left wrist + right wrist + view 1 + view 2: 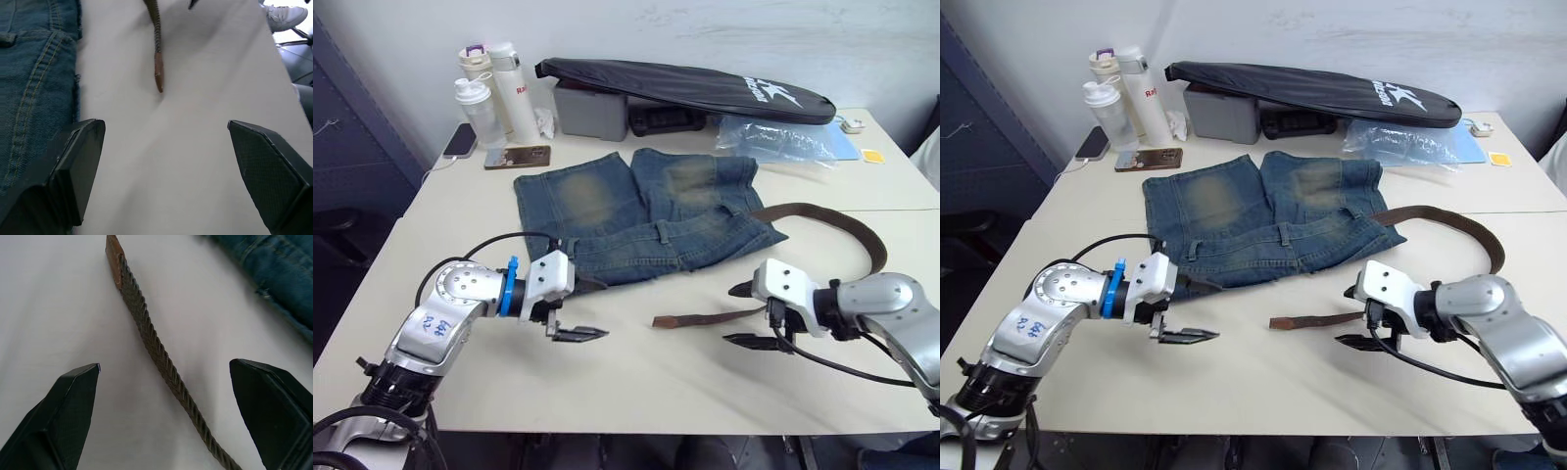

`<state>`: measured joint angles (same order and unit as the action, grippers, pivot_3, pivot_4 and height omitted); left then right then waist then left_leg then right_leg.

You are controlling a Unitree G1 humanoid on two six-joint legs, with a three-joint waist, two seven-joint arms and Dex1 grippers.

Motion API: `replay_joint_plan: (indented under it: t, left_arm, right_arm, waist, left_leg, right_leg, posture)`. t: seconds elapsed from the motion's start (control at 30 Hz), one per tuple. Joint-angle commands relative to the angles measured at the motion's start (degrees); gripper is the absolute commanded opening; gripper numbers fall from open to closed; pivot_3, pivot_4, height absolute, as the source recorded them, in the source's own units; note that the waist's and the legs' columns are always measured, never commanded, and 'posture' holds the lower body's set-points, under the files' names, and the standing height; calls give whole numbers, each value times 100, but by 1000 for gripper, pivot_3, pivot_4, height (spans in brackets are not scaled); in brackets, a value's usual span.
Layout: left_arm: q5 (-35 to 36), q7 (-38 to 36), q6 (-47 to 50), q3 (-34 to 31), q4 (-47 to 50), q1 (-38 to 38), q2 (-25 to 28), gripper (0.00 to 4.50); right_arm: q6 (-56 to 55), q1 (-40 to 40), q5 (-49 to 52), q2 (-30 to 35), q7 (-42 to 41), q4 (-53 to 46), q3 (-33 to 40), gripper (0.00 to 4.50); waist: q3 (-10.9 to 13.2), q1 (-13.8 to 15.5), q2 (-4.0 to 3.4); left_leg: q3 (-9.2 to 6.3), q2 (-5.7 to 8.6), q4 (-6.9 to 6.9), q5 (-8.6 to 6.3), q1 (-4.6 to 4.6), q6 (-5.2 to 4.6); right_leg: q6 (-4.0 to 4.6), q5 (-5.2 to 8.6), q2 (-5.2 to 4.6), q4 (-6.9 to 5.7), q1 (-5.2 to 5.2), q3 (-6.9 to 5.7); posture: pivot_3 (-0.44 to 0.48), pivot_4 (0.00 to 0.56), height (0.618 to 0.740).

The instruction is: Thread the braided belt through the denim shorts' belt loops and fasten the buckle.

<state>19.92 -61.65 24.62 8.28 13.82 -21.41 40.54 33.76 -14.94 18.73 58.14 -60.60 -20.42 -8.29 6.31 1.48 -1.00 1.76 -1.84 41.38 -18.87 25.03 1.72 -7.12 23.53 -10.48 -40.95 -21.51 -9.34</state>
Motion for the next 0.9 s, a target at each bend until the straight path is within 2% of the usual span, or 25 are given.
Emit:
replay_joint_plan:
  t: [0.03, 0.17, 0.27, 0.3, 0.37, 0.5, 0.63, 0.8, 0.9]
  left_arm:
    - [210, 306, 325, -178, 418, -117, -135, 4500]
    - [253, 494, 525, -207, 606, 33, -201, 4500]
    - [420, 628, 724, -279, 641, 79, -273, 4500]
    - [511, 657, 797, -310, 642, 73, -321, 4500]
    - [933, 784, 990, -502, 619, -46, -630, 4500]
    - [2319, 1388, 1595, -1179, 633, -541, -1605, 4500]
    - [2868, 1975, 2021, -1347, 391, -895, -2180, 4500]
    - [3196, 2487, 2334, -1266, 29, -1114, -2835, 4500]
    - [2945, 2390, 2278, -982, -176, -1192, -2890, 4500]
  right_arm:
    - [-138, -225, -341, -206, 10, 258, -319, 3709]
    - [-338, -306, -605, -351, -97, 453, -616, 1670]
    - [-347, -364, -336, -476, -205, 388, -397, 172]
    - [-282, -401, -130, -533, -244, 329, -227, 35]
    - [-20, -473, 342, -552, -327, 201, 237, 35]
    - [1188, -598, 1760, -604, -217, -201, 1260, 35]
    - [1922, -669, 2897, -714, 72, -489, 2106, 35]
    - [2251, -733, 3527, -690, 379, -621, 2505, 35]
    - [2377, -828, 3848, -686, 543, -654, 2608, 35]
  waist:
    - [-1, -2, 1]
    - [-1, -5, -1]
    - [-1, -6, -1]
    - [-1, -6, -1]
    - [0, -5, -4]
    - [0, 34, -2]
    - [0, 15, -2]
    - [0, 3, -2]
    - [1, 7, -2]
  left_leg:
    - [3, 0, 3, 0, 1, 0]
    - [16, 1, 10, 1, 1, 0]
    - [18, -2, 11, 2, -1, 2]
    - [18, -2, 12, 2, 0, 2]
    - [17, -4, 17, 2, 1, 2]
    - [15, -6, 55, 3, 18, 2]
    - [18, -4, 42, 2, 12, 2]
    - [21, -3, 36, 2, 3, 0]
    - [22, -3, 36, 2, 2, 0]
  right_leg:
    - [-3, -1, -1, 1, 2, 2]
    - [-5, -3, -5, 1, 3, 6]
    - [-5, -3, -4, -1, 3, 6]
    - [-5, -3, -4, -1, 3, 6]
    - [-5, -3, -4, -2, 2, 4]
    - [-5, -5, -7, -4, 8, 1]
    - [-6, -6, -5, 15, 51, 3]
    - [-6, -6, -4, 36, 78, -3]
    - [-8, -7, -4, 36, 78, -5]
  posture:
    - [0, 150, 622]
    - [0, 150, 622]
    - [0, 150, 622]
    - [0, 150, 622]
    - [0, 150, 622]
    - [0, 150, 622]
    - [0, 150, 622]
    - [0, 150, 622]
    - [0, 150, 622]
